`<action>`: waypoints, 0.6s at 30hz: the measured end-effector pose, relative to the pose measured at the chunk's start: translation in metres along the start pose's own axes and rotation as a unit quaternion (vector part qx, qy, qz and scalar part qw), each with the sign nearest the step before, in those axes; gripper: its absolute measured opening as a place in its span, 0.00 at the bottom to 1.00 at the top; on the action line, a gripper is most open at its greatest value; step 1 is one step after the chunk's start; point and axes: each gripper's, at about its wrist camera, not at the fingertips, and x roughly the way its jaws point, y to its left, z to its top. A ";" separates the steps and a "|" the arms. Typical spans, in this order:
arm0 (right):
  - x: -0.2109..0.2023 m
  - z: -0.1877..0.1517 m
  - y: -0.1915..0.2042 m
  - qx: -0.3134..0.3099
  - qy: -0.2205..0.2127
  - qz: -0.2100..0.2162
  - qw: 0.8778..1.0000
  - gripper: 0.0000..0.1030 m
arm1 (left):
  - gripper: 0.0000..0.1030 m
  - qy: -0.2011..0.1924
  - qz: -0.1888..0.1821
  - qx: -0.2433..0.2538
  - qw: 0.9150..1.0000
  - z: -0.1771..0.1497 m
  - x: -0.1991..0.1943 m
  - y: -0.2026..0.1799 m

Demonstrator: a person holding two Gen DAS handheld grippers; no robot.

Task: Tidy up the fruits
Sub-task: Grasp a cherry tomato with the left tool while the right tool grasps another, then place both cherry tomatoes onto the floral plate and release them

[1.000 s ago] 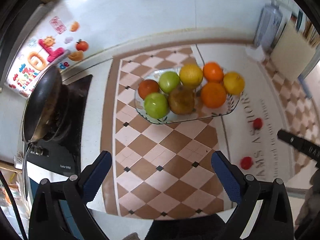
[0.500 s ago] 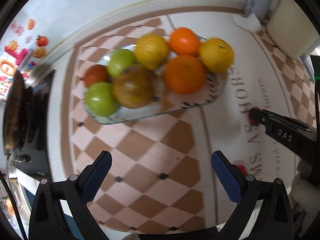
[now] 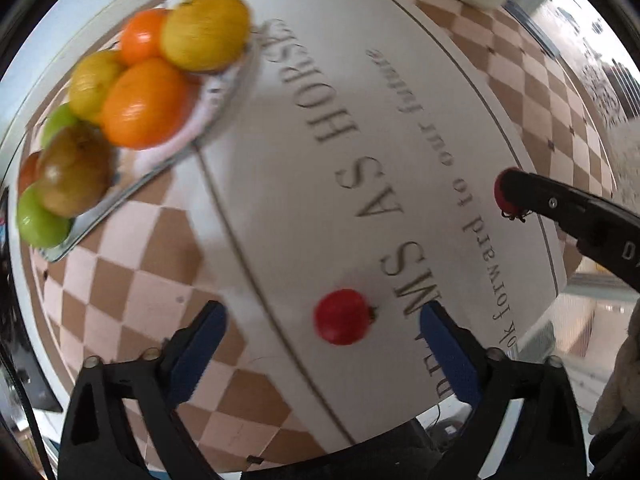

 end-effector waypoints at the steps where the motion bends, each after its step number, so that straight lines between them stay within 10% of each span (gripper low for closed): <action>1: 0.000 0.000 0.000 0.003 -0.001 0.002 1.000 0.29 | 0.74 0.002 -0.005 0.005 1.000 0.001 0.003 -0.003; 6: -0.004 0.001 0.010 -0.004 -0.005 0.011 1.000 0.29 | 0.31 0.007 -0.015 0.009 1.000 0.002 0.011 -0.011; 18: -0.016 0.016 0.058 -0.047 -0.024 0.044 0.998 0.29 | 0.29 -0.036 -0.041 -0.077 0.995 0.011 -0.030 0.053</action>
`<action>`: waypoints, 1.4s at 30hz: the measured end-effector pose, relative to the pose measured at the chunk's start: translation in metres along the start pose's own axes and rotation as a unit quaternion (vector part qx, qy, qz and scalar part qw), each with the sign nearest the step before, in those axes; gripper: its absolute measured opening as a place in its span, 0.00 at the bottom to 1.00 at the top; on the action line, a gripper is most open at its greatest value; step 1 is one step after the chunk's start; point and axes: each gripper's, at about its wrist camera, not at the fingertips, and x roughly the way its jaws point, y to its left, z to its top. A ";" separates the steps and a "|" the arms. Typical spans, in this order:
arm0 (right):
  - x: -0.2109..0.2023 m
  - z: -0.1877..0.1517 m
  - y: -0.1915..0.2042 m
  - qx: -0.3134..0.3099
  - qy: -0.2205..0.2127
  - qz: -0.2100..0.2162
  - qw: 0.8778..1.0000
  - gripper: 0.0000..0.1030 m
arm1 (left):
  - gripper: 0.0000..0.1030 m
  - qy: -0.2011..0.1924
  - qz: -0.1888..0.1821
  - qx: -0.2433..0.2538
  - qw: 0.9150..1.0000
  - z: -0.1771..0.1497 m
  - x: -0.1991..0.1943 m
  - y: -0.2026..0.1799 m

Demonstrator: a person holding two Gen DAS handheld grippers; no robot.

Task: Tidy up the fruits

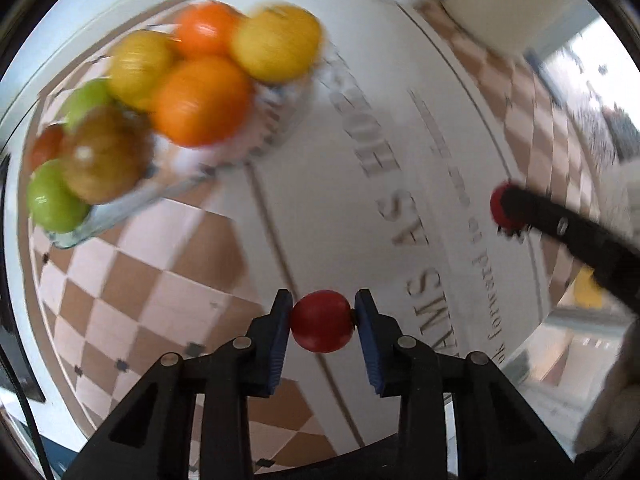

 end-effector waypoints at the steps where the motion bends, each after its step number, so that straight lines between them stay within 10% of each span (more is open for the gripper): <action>1: 0.001 0.002 0.005 -0.004 -0.001 0.004 1.000 0.29 | 0.29 -0.006 -0.003 -0.012 1.000 0.004 -0.007 0.007; 10: 0.043 0.032 0.061 -0.036 0.001 0.079 0.996 0.29 | 0.29 -0.054 -0.033 -0.121 0.991 0.044 -0.048 0.086; 16: 0.073 0.045 0.096 -0.076 0.017 0.101 0.992 0.29 | 0.29 -0.008 -0.104 -0.230 0.968 0.051 -0.025 0.126; 27: 0.092 0.055 0.107 -0.104 0.038 0.087 0.990 0.31 | 0.33 0.030 -0.123 -0.295 0.947 0.053 0.004 0.142; 30: 0.093 0.057 0.106 -0.106 0.038 0.085 0.990 0.47 | 0.39 0.032 -0.133 -0.310 0.941 0.051 0.006 0.148; 37: 0.079 0.056 0.103 -0.111 0.026 0.065 0.991 0.71 | 0.48 0.026 -0.111 -0.292 0.950 0.051 -0.003 0.146; 42: 0.052 0.055 0.104 -0.124 0.003 0.006 0.992 0.85 | 0.63 0.002 -0.017 -0.214 0.977 0.044 -0.027 0.131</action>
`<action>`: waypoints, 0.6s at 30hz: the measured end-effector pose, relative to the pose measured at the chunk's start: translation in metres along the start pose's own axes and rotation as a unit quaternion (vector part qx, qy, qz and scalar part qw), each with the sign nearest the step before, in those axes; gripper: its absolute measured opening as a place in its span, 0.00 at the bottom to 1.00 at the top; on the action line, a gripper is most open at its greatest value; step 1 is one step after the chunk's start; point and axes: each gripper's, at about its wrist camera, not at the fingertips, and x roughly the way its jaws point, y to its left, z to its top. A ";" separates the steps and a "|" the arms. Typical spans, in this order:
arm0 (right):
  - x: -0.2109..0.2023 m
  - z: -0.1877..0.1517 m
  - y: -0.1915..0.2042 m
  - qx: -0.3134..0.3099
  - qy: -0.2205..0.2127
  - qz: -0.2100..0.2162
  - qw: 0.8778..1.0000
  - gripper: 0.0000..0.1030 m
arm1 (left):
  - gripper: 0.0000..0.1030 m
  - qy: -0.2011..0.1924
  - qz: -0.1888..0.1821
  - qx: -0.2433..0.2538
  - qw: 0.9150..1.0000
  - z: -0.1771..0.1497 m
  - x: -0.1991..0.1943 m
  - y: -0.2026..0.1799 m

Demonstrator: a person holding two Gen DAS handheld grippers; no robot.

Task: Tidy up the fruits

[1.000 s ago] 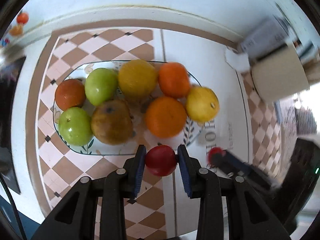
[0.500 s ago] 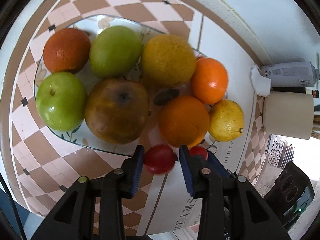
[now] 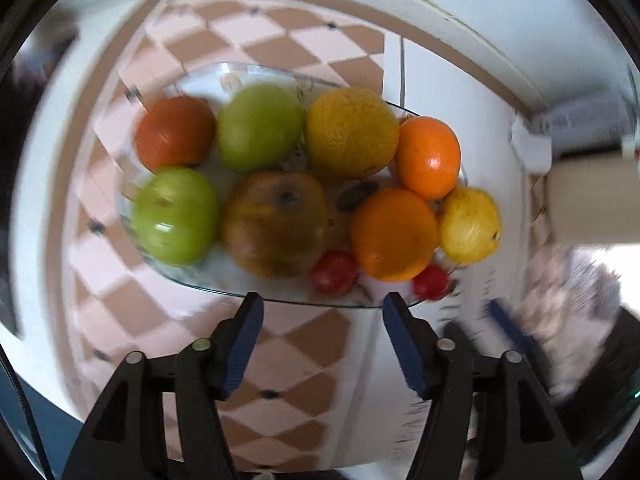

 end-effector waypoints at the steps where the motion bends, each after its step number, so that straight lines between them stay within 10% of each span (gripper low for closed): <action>1: -0.005 -0.001 0.000 -0.001 -0.001 -0.011 1.000 0.89 | 0.69 -0.009 0.020 0.016 1.000 -0.003 -0.004 -0.002; 5: -0.021 -0.004 0.000 0.004 0.005 -0.040 0.999 0.92 | 0.93 -0.039 0.083 0.065 0.994 -0.019 -0.018 -0.006; 18: -0.081 -0.024 0.030 -0.010 -0.037 -0.076 0.996 0.94 | 0.94 -0.109 0.100 0.057 0.987 -0.061 -0.067 0.011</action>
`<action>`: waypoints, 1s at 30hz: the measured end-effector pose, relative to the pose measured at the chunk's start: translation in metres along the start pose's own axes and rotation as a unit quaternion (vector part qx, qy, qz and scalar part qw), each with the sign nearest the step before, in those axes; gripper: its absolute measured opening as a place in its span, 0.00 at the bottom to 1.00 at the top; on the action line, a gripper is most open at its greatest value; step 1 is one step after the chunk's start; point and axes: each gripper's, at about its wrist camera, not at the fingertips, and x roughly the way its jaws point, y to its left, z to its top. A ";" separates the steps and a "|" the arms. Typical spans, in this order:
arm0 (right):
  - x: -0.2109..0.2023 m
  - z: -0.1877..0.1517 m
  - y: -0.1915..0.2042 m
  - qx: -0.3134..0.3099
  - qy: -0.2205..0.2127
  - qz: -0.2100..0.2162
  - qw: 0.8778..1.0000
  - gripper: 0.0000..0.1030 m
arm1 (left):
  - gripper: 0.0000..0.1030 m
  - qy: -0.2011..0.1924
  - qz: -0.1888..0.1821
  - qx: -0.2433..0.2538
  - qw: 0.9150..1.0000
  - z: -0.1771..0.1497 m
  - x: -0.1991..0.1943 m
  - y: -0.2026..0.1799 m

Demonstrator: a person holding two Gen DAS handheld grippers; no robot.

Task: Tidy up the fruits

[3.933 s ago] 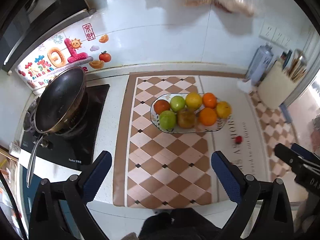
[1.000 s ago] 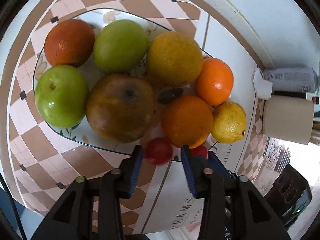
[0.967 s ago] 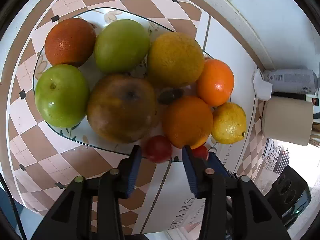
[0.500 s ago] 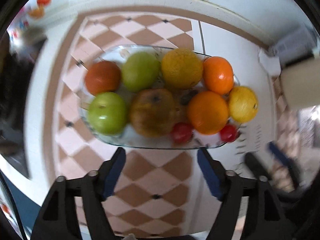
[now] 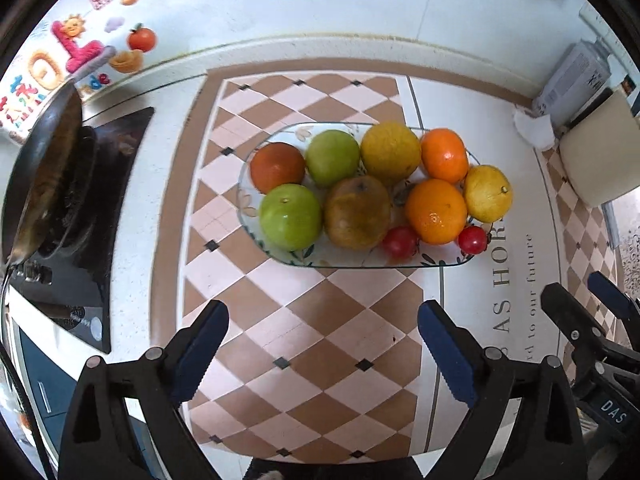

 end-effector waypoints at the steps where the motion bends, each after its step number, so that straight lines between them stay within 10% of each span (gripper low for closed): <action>1: -0.009 -0.003 0.004 -0.002 -0.005 -0.002 1.000 0.94 | 0.94 -0.006 -0.001 0.000 1.000 -0.003 -0.006 0.002; 30: -0.270 -0.164 0.066 0.030 -0.145 -0.022 0.989 0.94 | 0.94 -0.197 -0.013 0.045 0.979 -0.172 -0.221 0.054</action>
